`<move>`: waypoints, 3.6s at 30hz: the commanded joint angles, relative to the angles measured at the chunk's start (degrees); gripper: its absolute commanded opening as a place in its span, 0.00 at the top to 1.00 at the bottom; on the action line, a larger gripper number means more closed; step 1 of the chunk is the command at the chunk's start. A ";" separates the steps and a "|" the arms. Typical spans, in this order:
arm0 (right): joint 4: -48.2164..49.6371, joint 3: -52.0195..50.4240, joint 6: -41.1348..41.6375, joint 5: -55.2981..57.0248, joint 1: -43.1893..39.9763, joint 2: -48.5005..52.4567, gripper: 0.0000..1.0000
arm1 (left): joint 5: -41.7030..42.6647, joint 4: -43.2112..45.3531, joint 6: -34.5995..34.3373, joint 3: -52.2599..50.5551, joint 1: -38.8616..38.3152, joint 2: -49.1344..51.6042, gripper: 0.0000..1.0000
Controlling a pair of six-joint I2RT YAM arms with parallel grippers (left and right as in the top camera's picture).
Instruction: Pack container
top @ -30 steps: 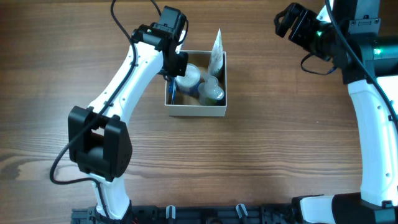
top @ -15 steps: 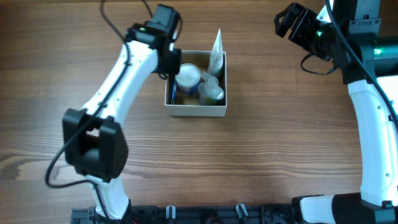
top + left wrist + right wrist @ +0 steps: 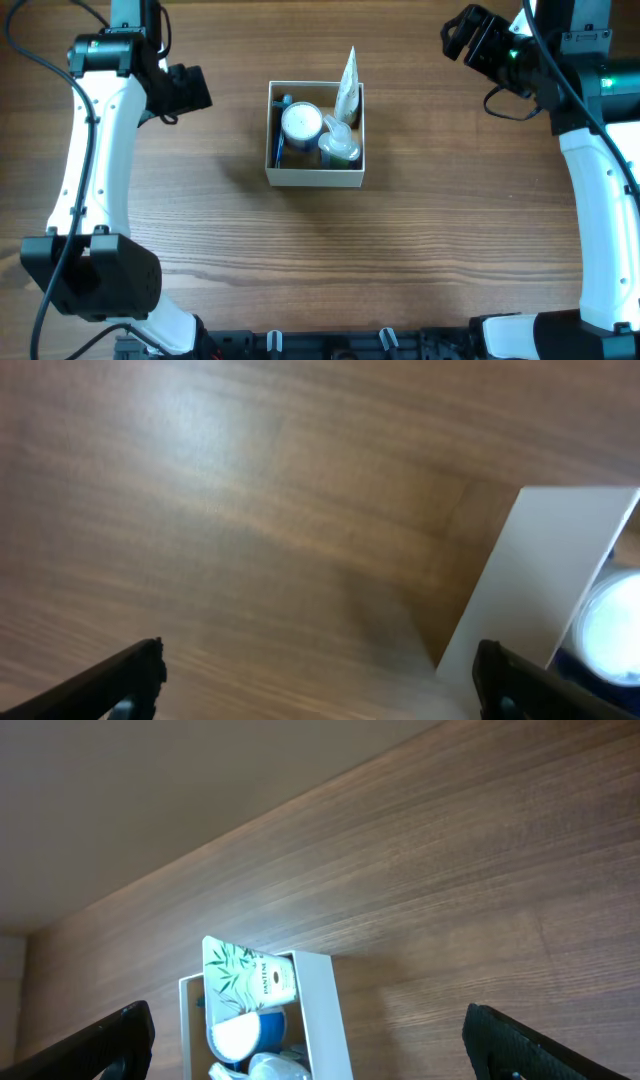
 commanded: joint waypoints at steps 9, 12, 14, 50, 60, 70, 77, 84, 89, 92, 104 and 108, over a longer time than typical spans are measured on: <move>0.07 0.17 0.57 -0.28 0.04 0.00 0.00 | -0.68 -2.82 -0.52 0.48 0.02 0.00 0.00; 0.07 0.17 0.59 -0.28 0.04 0.00 0.00 | -1.92 -3.87 -0.50 0.48 0.48 -0.22 0.00; 0.07 0.17 0.57 -0.26 0.04 0.00 0.00 | -1.70 -2.21 -0.52 0.42 0.55 -1.99 0.00; 0.09 0.17 0.57 -0.28 0.04 0.00 0.00 | 8.26 41.94 8.11 -83.23 1.40 -90.18 0.00; 0.13 0.17 0.57 -0.26 0.04 0.00 0.00 | 8.28 44.15 8.09 -92.94 1.40 -99.41 0.00; 0.11 0.17 0.57 -0.28 0.04 0.00 0.00 | 8.26 44.04 8.11 -93.37 1.40 -99.69 0.00; 0.13 0.17 0.57 -0.26 0.04 0.00 0.00 | 8.26 44.06 8.11 -93.37 1.40 -99.69 0.00; 0.13 0.17 0.57 -0.28 0.04 0.00 0.00 | 8.26 44.06 8.11 -93.37 1.40 -99.69 0.00; -0.11 0.15 0.33 -0.26 0.04 0.00 0.00 | 8.26 44.04 8.11 -93.37 1.40 -99.69 0.00; -1.86 0.13 -0.61 3.89 0.04 -1.09 0.00 | 8.26 44.04 8.11 -93.37 1.40 -99.69 0.00; 9.90 -21.86 -20.00 6.73 1.11 -24.96 0.00 | 8.26 44.06 8.11 -93.37 1.40 -99.69 0.00; 16.68 -35.89 -22.34 7.58 1.11 -36.02 0.00 | 8.26 44.06 8.11 -93.37 1.42 -99.69 0.00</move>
